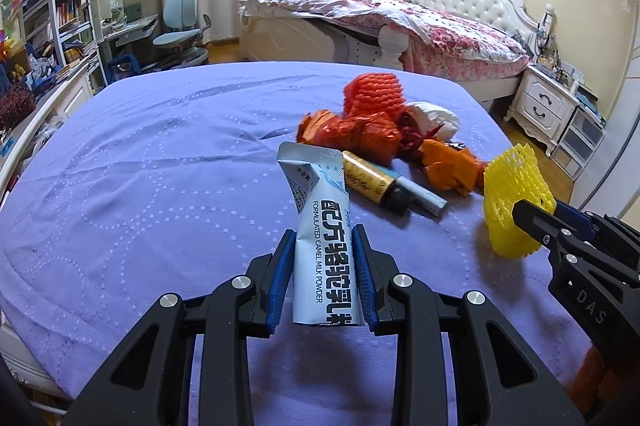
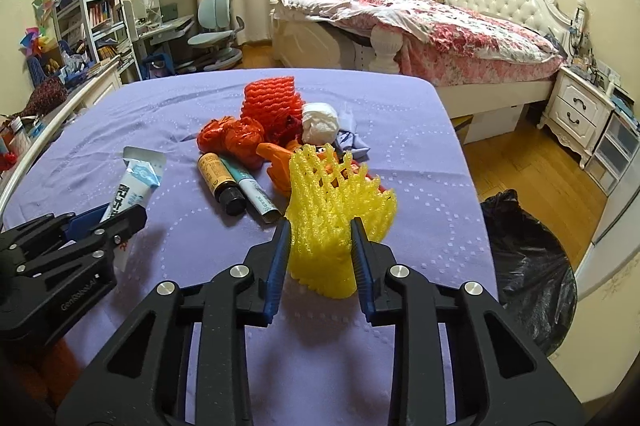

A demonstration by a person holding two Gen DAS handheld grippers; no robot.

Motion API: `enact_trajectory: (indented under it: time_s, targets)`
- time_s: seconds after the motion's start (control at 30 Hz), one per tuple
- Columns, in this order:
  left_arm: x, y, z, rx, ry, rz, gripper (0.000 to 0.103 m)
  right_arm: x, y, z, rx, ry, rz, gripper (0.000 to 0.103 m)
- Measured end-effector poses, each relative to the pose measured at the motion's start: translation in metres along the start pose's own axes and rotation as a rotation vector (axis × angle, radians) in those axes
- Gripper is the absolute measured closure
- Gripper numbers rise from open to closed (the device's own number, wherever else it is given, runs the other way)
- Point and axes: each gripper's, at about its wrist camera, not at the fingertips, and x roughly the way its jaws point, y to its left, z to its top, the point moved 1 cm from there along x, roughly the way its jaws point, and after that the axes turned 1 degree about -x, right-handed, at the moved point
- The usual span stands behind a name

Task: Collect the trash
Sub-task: 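Carry the packet and yellow net over the bin and open both tools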

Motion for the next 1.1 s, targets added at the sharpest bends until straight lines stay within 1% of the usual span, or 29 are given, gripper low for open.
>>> enact_trajectory:
  time_s: [0.13, 0.3, 0.43, 0.6, 0.8, 1.1]
  targets:
    - [-0.005, -0.017, 0.003, 0.018, -0.018, -0.029, 0.072, -0.018, -0.015, 0.0, 0.021, -0.037, -0.014, 0.074]
    - [-0.008, -0.046, 0.009, 0.054, -0.035, -0.075, 0.072, -0.036, -0.042, 0.0, 0.037, -0.076, -0.072, 0.074]
    - [-0.008, -0.078, 0.015, 0.101, -0.054, -0.118, 0.072, -0.045, -0.079, -0.005, 0.091, -0.085, -0.123, 0.074]
    - [-0.004, -0.121, 0.023, 0.163, -0.078, -0.177, 0.072, -0.048, -0.122, -0.011, 0.153, -0.088, -0.181, 0.074]
    - [0.01, -0.171, 0.029, 0.225, -0.072, -0.24, 0.072, -0.04, -0.162, -0.019, 0.205, -0.081, -0.225, 0.074]
    - [0.042, -0.222, 0.035, 0.283, -0.035, -0.275, 0.072, -0.03, -0.203, -0.032, 0.26, -0.062, -0.275, 0.074]
